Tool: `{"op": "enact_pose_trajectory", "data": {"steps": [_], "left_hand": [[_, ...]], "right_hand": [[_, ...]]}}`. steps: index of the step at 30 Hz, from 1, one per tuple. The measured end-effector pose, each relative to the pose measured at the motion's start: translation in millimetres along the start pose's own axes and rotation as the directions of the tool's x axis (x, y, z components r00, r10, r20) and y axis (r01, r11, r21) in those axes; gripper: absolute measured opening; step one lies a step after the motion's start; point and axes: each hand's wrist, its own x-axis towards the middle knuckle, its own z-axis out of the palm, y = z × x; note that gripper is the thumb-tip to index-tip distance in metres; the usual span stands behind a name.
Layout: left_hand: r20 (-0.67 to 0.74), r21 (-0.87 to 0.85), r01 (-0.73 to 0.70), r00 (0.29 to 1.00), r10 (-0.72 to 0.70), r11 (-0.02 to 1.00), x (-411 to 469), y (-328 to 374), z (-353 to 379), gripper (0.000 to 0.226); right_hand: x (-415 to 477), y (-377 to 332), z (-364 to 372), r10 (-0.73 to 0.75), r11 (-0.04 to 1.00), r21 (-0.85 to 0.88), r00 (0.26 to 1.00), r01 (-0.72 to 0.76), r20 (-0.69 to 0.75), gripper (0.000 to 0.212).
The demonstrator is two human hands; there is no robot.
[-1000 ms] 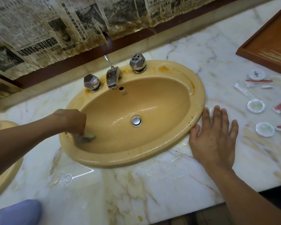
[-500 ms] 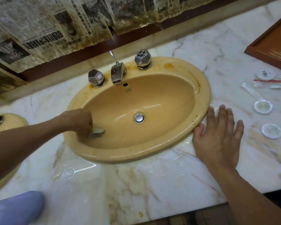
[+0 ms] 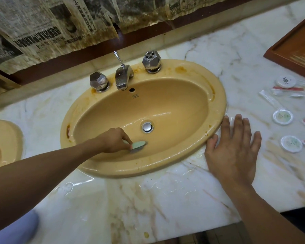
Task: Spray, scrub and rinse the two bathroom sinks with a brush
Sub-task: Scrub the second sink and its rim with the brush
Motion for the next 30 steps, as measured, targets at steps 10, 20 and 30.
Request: {"op": "enact_pose_trajectory", "data": {"steps": [10, 20, 30], "left_hand": [[-0.106, -0.056, 0.033, 0.994, -0.038, 0.998, 16, 21, 2, 0.026], [-0.150, 0.231, -0.008, 0.988, 0.044, 0.973, 19, 23, -11, 0.030], [-0.030, 0.313, 0.048, 0.999, -0.041, 0.949, -14, 1, -24, 0.028]], "right_hand": [[0, 0, 0, -0.001, 1.000, 0.002, 1.000, 0.001, 0.005, 0.064], [0, -1, -1, 0.008, 1.000, 0.020, 1.000, -0.008, -0.010, 0.063], [-1, 1, -1, -0.006, 1.000, 0.020, 1.000, 0.006, -0.006, 0.064]]}}
